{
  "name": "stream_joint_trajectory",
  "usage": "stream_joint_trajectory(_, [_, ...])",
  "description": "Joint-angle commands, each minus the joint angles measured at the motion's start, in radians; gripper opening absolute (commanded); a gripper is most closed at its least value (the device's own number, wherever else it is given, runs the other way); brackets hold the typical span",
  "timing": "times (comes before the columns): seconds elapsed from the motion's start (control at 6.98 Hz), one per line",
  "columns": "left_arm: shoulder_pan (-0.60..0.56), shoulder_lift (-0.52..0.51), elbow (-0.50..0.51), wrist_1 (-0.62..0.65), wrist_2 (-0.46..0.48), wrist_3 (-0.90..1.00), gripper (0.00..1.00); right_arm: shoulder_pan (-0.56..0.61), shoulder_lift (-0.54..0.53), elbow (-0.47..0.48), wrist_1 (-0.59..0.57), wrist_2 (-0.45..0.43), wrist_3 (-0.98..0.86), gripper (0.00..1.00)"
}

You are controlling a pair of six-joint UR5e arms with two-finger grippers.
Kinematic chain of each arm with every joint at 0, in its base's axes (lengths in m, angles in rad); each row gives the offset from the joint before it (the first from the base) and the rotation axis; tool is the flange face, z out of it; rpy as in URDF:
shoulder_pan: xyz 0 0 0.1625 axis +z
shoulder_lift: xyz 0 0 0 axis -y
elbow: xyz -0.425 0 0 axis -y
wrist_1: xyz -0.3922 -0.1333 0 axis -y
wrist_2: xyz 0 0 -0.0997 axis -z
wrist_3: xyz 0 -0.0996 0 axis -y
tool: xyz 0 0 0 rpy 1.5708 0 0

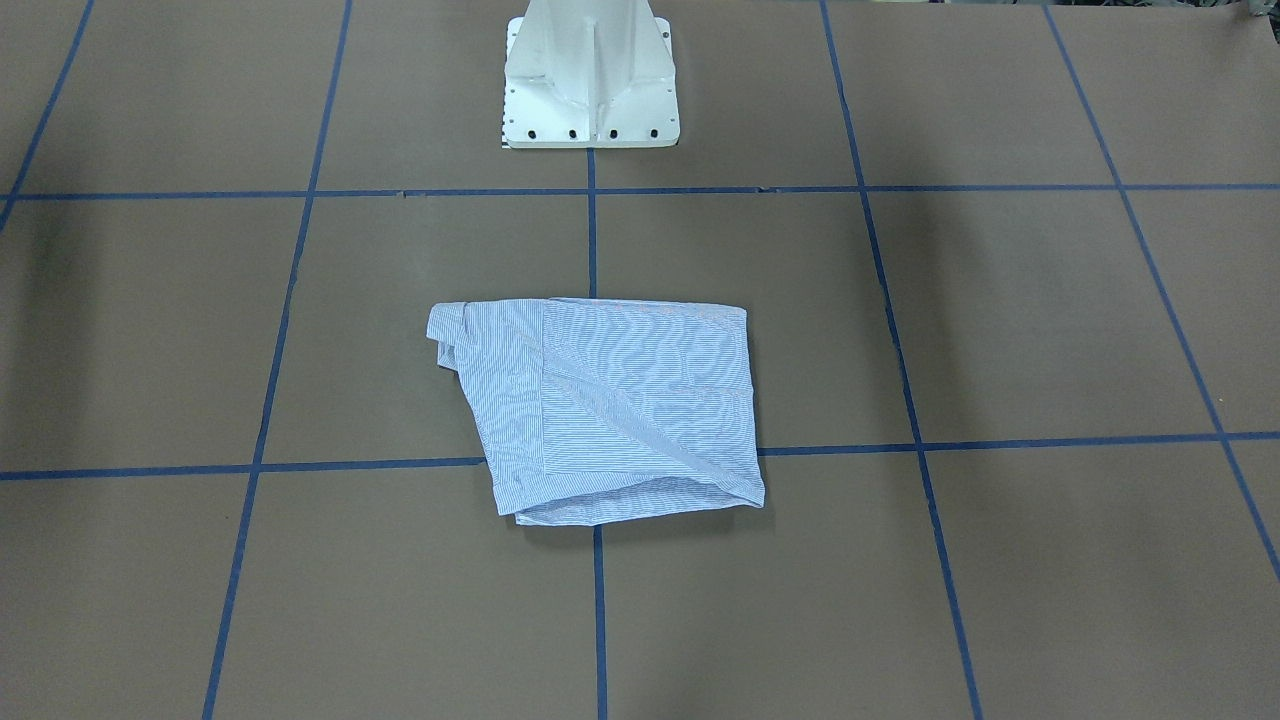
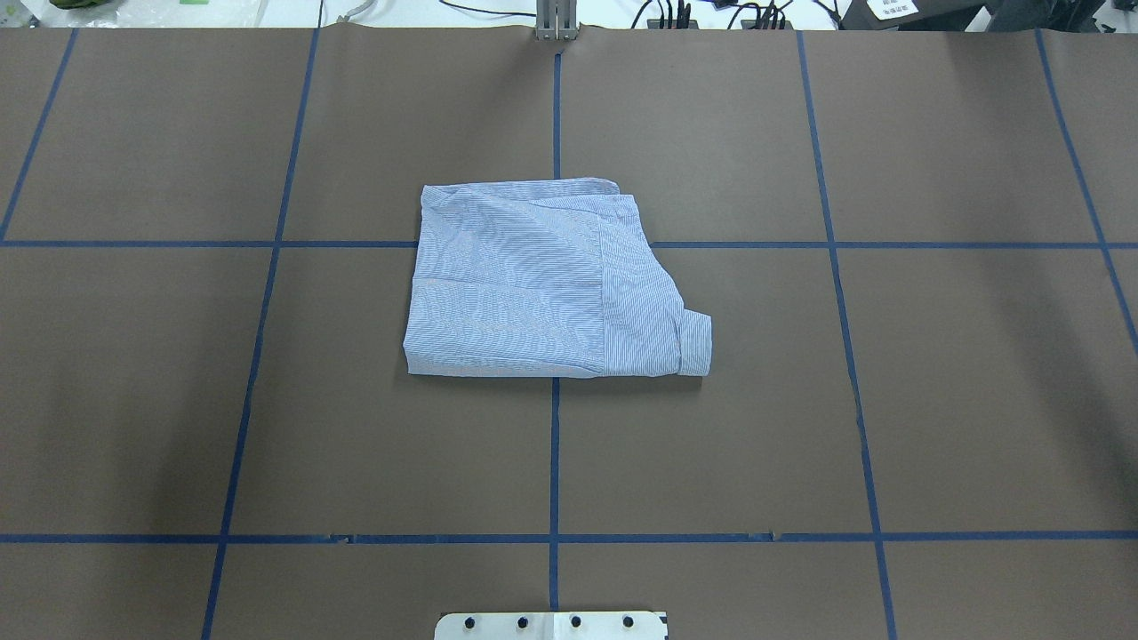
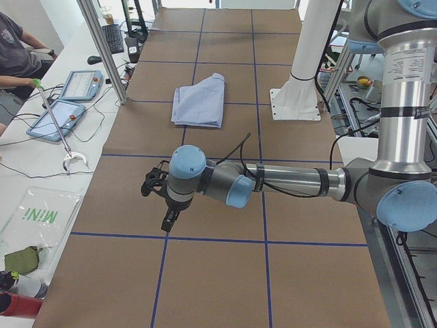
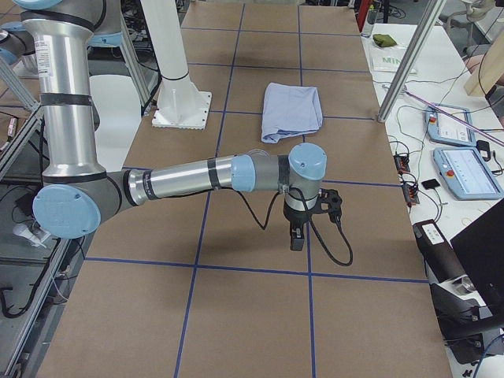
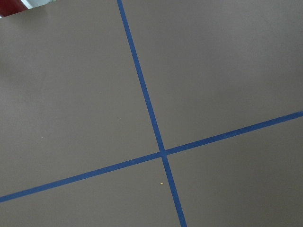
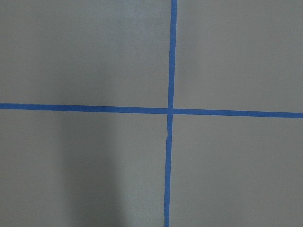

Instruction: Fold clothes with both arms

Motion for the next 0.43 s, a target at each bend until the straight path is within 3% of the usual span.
stream_joint_trajectory(0.0, [0.007, 0.028, -0.047, -0.004, 0.037, -0.003, 1.0, -0.002, -0.023, -0.028, 0.002, -0.008, 0.001, 1.0])
stream_joint_trajectory(0.29, [0.003, 0.037, -0.05, -0.006, 0.027, 0.002, 1.0, -0.002, -0.032, -0.05, 0.001, 0.001, 0.006, 1.0])
